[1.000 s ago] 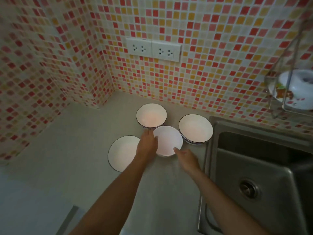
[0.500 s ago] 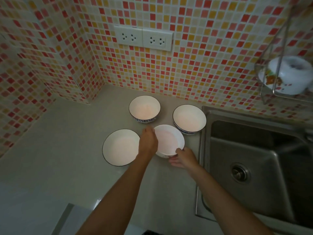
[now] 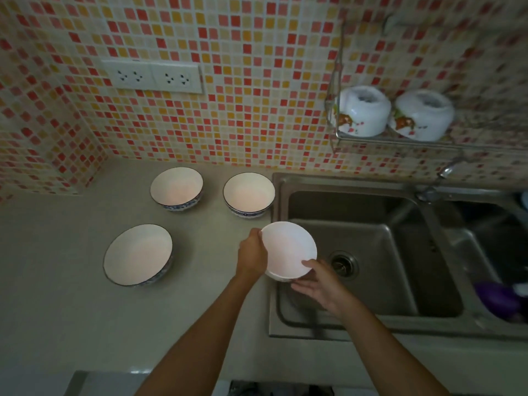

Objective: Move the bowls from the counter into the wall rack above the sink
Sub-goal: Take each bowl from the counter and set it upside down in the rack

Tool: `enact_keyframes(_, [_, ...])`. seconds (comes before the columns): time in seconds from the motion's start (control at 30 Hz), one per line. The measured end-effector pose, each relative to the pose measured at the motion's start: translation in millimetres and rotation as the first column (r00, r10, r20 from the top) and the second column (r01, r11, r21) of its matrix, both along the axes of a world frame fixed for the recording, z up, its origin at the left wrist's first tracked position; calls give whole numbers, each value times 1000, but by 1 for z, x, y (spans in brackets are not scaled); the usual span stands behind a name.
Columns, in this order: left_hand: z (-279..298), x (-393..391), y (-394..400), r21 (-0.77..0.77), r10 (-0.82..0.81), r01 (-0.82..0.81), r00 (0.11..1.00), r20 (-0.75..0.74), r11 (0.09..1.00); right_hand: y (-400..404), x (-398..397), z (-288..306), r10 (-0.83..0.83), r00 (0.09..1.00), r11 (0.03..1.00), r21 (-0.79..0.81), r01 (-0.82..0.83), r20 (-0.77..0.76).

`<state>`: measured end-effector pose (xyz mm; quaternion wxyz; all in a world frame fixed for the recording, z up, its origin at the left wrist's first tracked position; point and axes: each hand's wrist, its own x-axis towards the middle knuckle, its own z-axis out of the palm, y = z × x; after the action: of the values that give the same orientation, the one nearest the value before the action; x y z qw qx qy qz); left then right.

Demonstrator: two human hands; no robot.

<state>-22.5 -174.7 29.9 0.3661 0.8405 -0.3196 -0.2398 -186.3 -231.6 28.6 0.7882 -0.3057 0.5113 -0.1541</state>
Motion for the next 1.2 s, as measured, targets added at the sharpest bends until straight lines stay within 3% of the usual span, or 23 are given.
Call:
enact_keyframes(0.1, [4,-41,-18,-47,-54,51,996,-64,998,-17,-43,4,-64,994,995,81,57,91])
enact_keyframes(0.4, [-8,-142,-60,-207,-185,154,973,-141,966,-55,-158,-8,-193,978,975,125,182,77])
enact_keyframes(0.53, [-45,-166,-59,-37,-238,239,971,28,970,-71,-204,-21,-247,967,962,136,237,64])
enact_keyframes(0.63, [-80,-182,-47,158,-394,380,917,68,912,-86,-229,-30,-294,955,950,115,290,25])
enact_keyframes(0.73, [-104,-194,-28,329,-466,392,865,186,859,-101,-244,-36,-295,956,954,52,295,-8])
enact_keyframes(0.87, [-113,-198,-18,356,-441,340,860,257,870,-117,-253,-43,-277,959,960,-55,274,-65])
enact_keyframes(1.2, [-114,-199,-21,371,-425,327,877,223,869,-128,-244,-73,-257,936,947,-254,195,-241])
